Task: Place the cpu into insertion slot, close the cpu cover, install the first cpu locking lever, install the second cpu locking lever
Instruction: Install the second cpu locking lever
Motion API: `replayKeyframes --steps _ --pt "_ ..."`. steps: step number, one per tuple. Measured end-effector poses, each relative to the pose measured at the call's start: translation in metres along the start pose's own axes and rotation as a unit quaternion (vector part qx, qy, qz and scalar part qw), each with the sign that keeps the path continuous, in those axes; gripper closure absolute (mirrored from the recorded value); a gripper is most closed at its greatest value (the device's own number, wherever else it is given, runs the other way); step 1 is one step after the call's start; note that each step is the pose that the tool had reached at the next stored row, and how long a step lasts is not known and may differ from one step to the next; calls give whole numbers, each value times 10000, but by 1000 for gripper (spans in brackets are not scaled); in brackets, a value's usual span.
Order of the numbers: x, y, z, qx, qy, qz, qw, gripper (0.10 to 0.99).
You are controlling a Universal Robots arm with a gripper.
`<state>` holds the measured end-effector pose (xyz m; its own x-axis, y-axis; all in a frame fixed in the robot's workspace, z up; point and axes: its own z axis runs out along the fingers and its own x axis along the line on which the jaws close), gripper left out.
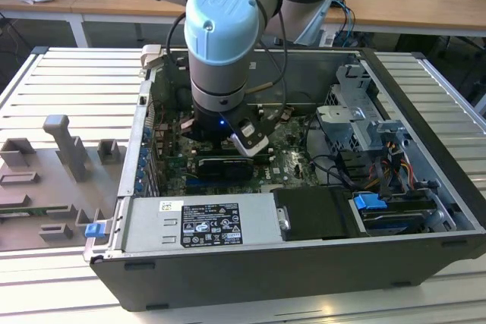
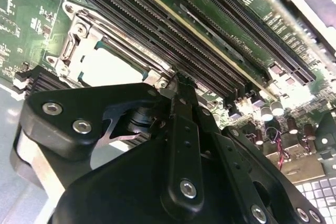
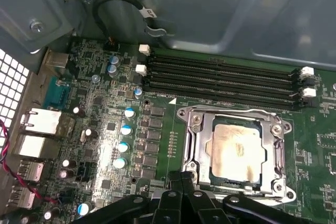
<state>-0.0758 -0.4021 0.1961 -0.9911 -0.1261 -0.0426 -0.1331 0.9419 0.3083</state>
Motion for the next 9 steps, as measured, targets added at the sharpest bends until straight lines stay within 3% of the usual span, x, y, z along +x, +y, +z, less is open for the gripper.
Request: replayKeyframes --steps 6,9 --pt "3 -8 24 -25 5 -25 10000 980" --pt "1 5 -13 -33 3 -26 10000 980"
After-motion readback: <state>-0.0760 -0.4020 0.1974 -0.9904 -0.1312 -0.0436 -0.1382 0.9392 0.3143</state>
